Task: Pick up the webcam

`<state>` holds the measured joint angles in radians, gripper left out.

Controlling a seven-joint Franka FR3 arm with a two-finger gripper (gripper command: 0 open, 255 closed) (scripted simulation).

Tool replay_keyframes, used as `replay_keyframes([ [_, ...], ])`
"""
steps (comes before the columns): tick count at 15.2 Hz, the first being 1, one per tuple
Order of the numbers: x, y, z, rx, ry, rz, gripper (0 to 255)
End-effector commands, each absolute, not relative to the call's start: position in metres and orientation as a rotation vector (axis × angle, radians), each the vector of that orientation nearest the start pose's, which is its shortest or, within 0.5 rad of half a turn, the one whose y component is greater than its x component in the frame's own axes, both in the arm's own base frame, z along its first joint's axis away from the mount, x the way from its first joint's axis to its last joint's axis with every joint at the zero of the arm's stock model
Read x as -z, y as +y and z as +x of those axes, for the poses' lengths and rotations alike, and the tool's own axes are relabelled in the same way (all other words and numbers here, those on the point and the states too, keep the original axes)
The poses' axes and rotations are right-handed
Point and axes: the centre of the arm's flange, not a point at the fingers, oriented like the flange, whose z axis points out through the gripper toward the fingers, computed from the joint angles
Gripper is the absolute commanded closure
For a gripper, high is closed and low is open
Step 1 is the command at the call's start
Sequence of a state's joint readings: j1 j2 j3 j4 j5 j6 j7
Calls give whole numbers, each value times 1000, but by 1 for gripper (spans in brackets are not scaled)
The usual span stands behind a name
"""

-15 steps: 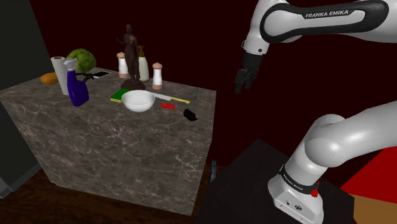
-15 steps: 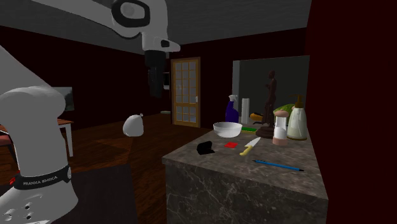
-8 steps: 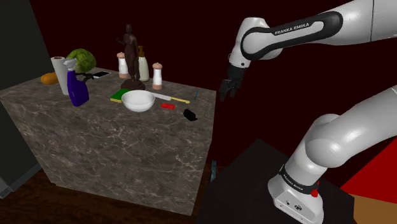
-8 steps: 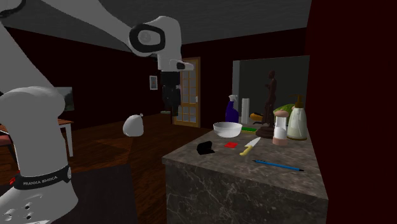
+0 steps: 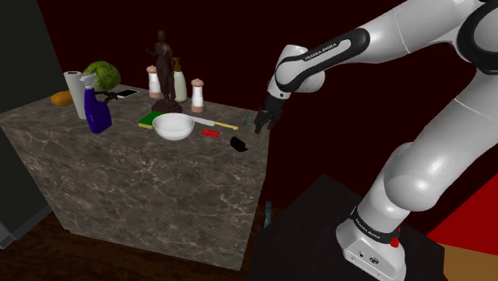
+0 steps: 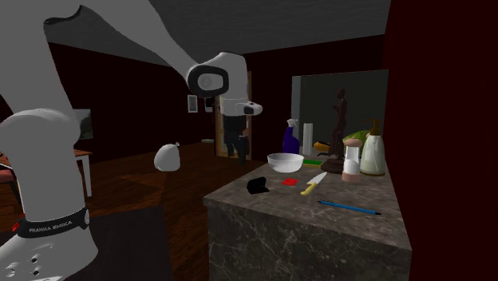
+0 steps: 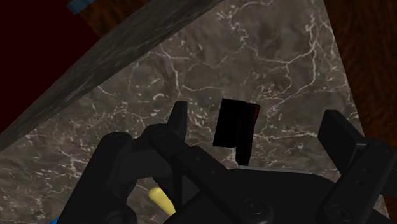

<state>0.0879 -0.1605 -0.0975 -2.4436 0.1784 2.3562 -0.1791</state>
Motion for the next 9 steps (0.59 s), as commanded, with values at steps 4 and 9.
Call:
replay_keyframes([
  [4,-325,7,515,183,-78,-2956,0],
  [9,-288,13,549,222,-84,-2923,0],
])
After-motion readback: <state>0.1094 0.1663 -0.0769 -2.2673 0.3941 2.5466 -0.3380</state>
